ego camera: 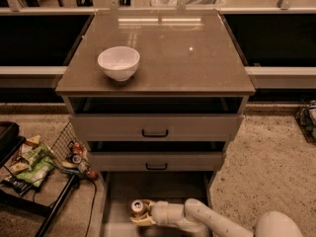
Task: Place orange can into bottom drawer
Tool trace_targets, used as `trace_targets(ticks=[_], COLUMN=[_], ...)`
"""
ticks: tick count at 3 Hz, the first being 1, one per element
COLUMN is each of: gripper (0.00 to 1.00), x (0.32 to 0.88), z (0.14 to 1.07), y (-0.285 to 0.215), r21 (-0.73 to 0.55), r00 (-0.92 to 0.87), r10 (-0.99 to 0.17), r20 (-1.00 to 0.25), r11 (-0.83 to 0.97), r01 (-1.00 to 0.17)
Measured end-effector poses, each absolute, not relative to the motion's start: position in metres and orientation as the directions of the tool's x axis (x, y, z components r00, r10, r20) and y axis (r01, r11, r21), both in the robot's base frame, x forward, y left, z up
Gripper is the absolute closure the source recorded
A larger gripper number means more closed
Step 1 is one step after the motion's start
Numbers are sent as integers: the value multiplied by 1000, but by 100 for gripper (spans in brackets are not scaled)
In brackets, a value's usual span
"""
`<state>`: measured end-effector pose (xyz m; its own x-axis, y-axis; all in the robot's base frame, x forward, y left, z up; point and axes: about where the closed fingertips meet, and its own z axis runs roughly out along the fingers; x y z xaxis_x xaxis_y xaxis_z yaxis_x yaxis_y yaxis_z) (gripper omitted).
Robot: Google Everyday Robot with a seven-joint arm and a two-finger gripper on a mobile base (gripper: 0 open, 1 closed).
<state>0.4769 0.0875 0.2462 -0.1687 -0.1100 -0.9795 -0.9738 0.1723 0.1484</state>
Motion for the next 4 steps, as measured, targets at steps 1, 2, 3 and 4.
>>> trace_targets(ticks=[1, 2, 3, 4], gripper=[100, 100, 100, 97], x=[469, 469, 468, 464], z=[223, 208, 190, 167], y=[100, 103, 106, 108], r21=[81, 45, 42, 82], r00=[-90, -49, -45, -87], r10=[-104, -127, -146, -100], r20=[-990, -991, -988, -991], r11=[87, 40, 24, 50], r01=[-993, -998, -999, -995])
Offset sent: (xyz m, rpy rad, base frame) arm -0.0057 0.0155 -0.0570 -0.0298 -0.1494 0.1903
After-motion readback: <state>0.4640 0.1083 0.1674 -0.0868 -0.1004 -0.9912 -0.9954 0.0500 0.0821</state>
